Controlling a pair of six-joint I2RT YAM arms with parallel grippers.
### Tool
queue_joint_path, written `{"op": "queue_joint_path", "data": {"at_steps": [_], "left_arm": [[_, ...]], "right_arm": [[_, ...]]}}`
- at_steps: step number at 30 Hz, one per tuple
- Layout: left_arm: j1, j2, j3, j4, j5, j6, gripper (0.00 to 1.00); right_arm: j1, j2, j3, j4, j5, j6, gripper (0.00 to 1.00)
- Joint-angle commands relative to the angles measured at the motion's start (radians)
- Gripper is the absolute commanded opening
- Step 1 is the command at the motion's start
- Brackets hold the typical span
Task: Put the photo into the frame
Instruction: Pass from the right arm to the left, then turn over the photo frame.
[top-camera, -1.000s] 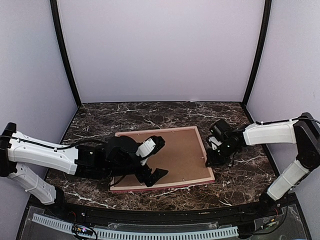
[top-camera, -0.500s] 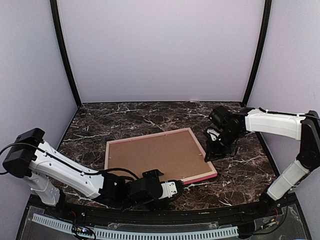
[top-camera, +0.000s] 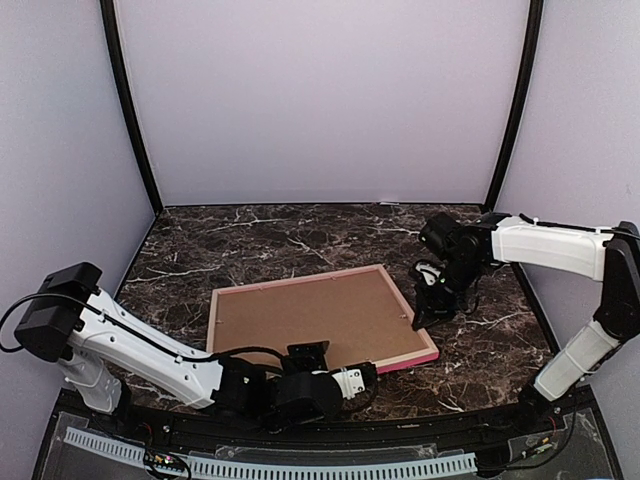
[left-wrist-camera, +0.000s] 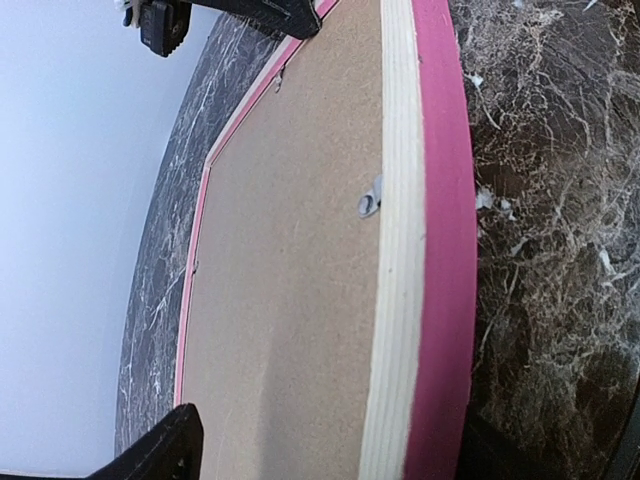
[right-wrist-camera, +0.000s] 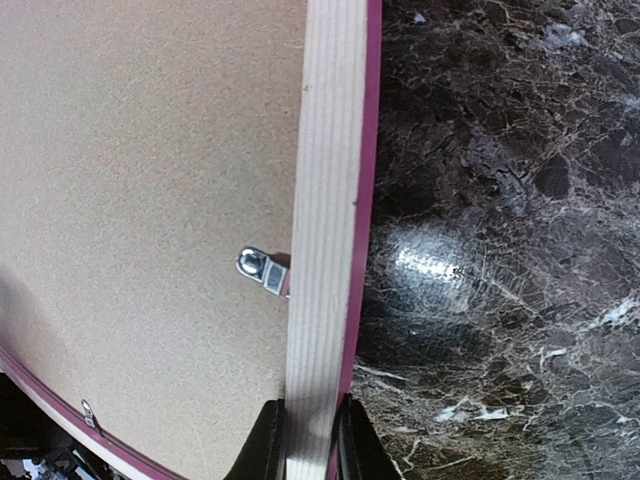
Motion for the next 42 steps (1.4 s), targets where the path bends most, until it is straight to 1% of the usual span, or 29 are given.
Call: {"op": "queue_joint_path", "data": {"at_steps": [1, 2, 10, 12, 15, 17, 18, 21, 25, 26, 27, 33, 36, 39, 42], "left_arm": [[-0.013, 0.006, 0.032, -0.046, -0.048, 0.0, 0.78], [-0.013, 0.007, 0.035, -0.049, -0.047, -0.003, 0.76], [-0.021, -0.003, 0.058, -0.114, -0.021, -0.04, 0.5], [-0.023, -0.005, 0.062, -0.127, -0.016, -0.052, 0.45], [-0.023, -0.007, 0.074, -0.152, -0.012, -0.068, 0.39], [-0.023, -0.01, 0.082, -0.167, -0.01, -0.083, 0.34], [-0.023, -0.01, 0.085, -0.174, -0.01, -0.085, 0.29], [-0.023, -0.017, 0.109, -0.21, -0.013, -0.095, 0.2], [-0.024, -0.037, 0.142, -0.253, -0.029, -0.087, 0.07], [-0.024, -0.042, 0.155, -0.268, -0.033, -0.085, 0.05], [-0.024, -0.053, 0.163, -0.273, -0.041, -0.076, 0.01], [-0.024, -0.113, 0.231, -0.328, -0.082, -0.01, 0.0], [-0.024, -0.148, 0.271, -0.346, -0.117, 0.064, 0.0], [-0.024, -0.178, 0.302, -0.358, -0.14, 0.136, 0.0], [-0.023, -0.22, 0.346, -0.38, -0.131, 0.201, 0.0]], "right_arm": [[0.001, -0.049, 0.001, 0.038, -0.095, -0.011, 0.0], [0.002, -0.048, 0.0, 0.04, -0.096, -0.011, 0.0], [0.001, -0.044, -0.012, 0.062, -0.104, -0.006, 0.01], [0.002, -0.047, -0.014, 0.066, -0.102, -0.002, 0.07], [0.002, -0.055, -0.016, 0.072, -0.101, 0.004, 0.22], [0.002, -0.065, -0.013, 0.074, -0.101, 0.006, 0.27], [0.002, -0.072, -0.011, 0.075, -0.102, 0.008, 0.29], [0.002, -0.088, 0.009, 0.069, -0.103, 0.012, 0.33], [0.0, -0.114, 0.071, 0.036, -0.081, 0.012, 0.34], [-0.001, -0.12, 0.089, 0.025, -0.073, 0.013, 0.34], [-0.003, -0.126, 0.107, 0.016, -0.066, 0.011, 0.34], [-0.039, -0.166, 0.231, -0.046, -0.014, -0.009, 0.36], [-0.069, -0.196, 0.277, -0.048, -0.004, -0.015, 0.37], [-0.091, -0.228, 0.32, -0.025, -0.002, -0.021, 0.4], [-0.095, -0.275, 0.351, 0.034, 0.015, -0.026, 0.46]]}}
